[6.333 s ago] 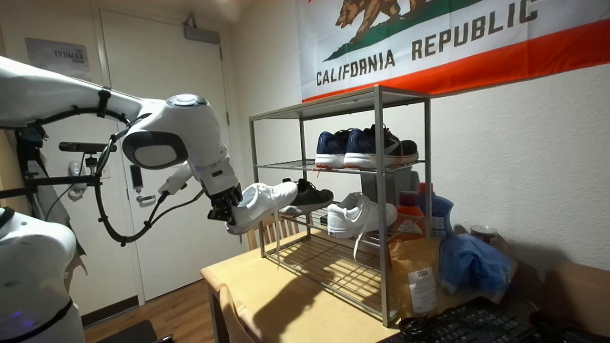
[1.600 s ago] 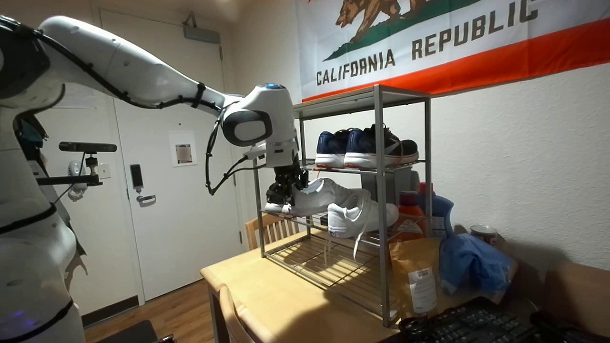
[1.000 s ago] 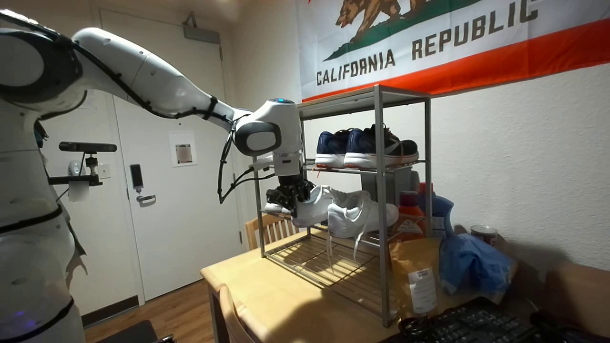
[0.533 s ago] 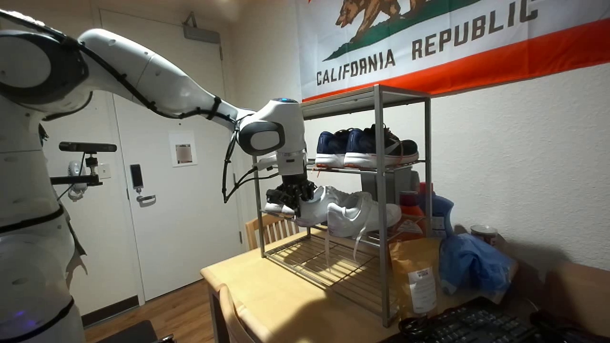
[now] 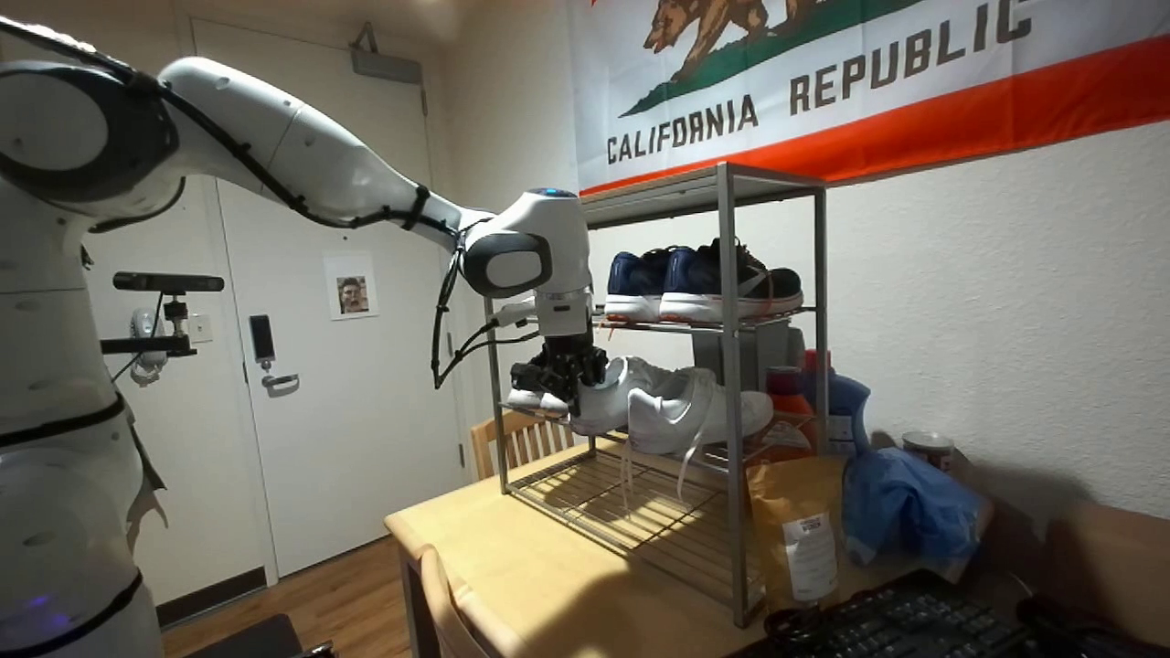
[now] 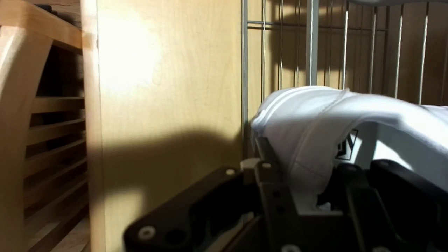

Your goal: Pick up the white tennis shoe from the third shelf and place it on the second shelf

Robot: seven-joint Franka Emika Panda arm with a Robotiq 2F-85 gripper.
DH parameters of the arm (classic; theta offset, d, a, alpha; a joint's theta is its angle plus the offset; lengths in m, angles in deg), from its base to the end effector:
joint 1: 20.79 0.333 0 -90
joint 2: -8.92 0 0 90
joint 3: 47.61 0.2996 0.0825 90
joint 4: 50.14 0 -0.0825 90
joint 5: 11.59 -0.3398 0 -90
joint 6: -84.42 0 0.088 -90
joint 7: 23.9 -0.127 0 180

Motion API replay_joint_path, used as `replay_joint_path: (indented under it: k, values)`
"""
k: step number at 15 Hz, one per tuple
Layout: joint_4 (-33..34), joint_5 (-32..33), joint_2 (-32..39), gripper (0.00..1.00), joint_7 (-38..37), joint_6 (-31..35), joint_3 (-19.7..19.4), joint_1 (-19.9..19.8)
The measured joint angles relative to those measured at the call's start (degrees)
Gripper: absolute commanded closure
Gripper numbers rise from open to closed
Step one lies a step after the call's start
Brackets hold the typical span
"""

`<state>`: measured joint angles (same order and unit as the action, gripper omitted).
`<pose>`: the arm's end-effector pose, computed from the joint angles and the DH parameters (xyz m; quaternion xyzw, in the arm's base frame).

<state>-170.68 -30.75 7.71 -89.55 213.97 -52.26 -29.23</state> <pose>0.5126 -0.1052 0.4324 -0.6994 0.6957 -0.0175 0.1627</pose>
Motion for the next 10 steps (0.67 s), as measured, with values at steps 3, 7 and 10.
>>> replay_joint_path:
  k: [3, 7, 10]
  values:
    - [0.26, -0.04, 1.39, 0.97, 0.05, 0.01, 0.0, 0.42]
    - [1.16, -1.69, 3.46, 0.89, 0.89, 0.12, 0.0, 1.24]
    - [1.55, -2.39, 3.64, 0.89, 1.28, -0.03, 0.0, 1.24]
